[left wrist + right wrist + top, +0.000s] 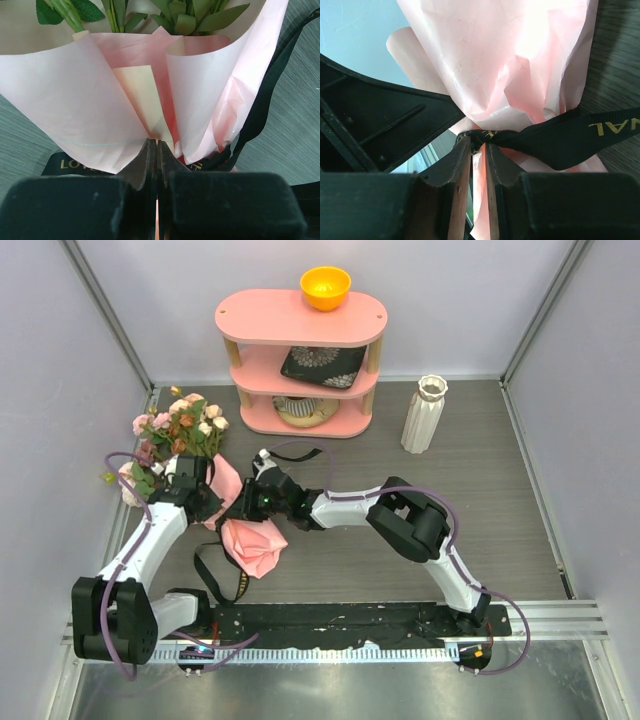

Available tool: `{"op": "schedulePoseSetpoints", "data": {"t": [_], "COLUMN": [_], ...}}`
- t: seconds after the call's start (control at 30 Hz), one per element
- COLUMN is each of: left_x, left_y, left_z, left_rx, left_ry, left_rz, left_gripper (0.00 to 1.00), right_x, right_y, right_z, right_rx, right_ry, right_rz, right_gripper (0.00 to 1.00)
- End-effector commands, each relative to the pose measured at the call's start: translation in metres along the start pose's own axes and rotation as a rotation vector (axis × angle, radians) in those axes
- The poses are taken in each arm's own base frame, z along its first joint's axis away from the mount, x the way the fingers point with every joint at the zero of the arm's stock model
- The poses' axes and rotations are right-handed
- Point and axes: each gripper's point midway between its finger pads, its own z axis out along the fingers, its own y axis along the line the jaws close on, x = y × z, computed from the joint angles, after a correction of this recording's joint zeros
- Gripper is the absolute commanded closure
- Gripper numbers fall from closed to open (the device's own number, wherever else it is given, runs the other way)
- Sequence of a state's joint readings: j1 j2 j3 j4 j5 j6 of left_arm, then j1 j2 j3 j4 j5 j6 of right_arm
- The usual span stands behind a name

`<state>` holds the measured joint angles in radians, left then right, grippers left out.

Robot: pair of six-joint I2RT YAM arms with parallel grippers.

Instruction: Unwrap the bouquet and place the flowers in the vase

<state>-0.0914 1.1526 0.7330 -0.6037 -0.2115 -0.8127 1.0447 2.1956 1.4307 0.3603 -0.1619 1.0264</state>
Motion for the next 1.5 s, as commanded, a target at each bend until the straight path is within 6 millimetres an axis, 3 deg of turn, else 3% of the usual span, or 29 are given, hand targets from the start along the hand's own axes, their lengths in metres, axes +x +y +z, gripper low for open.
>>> {"op": "schedulePoseSetpoints", "data": {"t": [0.0,0.23,0.37,0.53,0.6,0.73,1.0,1.17,1.27,1.3,1.47], "left_x": [-0.006,-0.005,-0.003,-0.001,0.0,0.005,0.006,0.006,0.007,0.007,0.007], "left_y": [-0.006,-0.005,-0.002,0.006,0.009,0.013,0.018,0.019,0.019,0.02,0.022], "left_z": [0.005,0.004,0.007,0.012,0.015,0.024,0.027,0.028,0.029,0.03,0.03], "left_rx": [0.028,0.029,0.015,-0.022,-0.036,-0.048,-0.06,-0.065,-0.067,-0.07,-0.076], "left_ry": [-0.028,-0.033,-0.03,-0.035,-0.031,0.002,0.008,0.01,0.012,0.014,0.014], "left_rz": [-0.038,-0.042,-0.042,-0.048,-0.058,-0.079,-0.089,-0.085,-0.084,-0.083,-0.089], "left_gripper": [1.0,1.0,1.0,1.0,1.0,1.0,1.0,1.0,1.0,1.0,1.0], "right_x": [-0.012,-0.015,-0.019,-0.019,-0.013,-0.018,-0.016,-0.02,-0.027,-0.035,-0.054], "right_y": [0.024,0.029,0.039,0.06,0.057,0.069,0.081,0.105,0.126,0.14,0.171], "right_z": [0.005,0.003,-0.004,-0.025,-0.032,-0.052,-0.06,-0.067,-0.082,-0.094,-0.137], "right_rx": [-0.088,-0.11,-0.135,-0.195,-0.19,-0.218,-0.252,-0.286,-0.29,-0.303,-0.303], "right_ry": [-0.029,-0.045,-0.059,-0.055,-0.049,-0.071,-0.051,-0.053,-0.08,-0.108,-0.181], "right_rz": [-0.021,-0.029,-0.04,-0.038,-0.042,-0.051,-0.082,-0.139,-0.21,-0.228,-0.32], "right_gripper": [0.76,0.87,0.99,0.99,0.99,0.99,0.99,0.99,0.99,0.99,0.99]}}
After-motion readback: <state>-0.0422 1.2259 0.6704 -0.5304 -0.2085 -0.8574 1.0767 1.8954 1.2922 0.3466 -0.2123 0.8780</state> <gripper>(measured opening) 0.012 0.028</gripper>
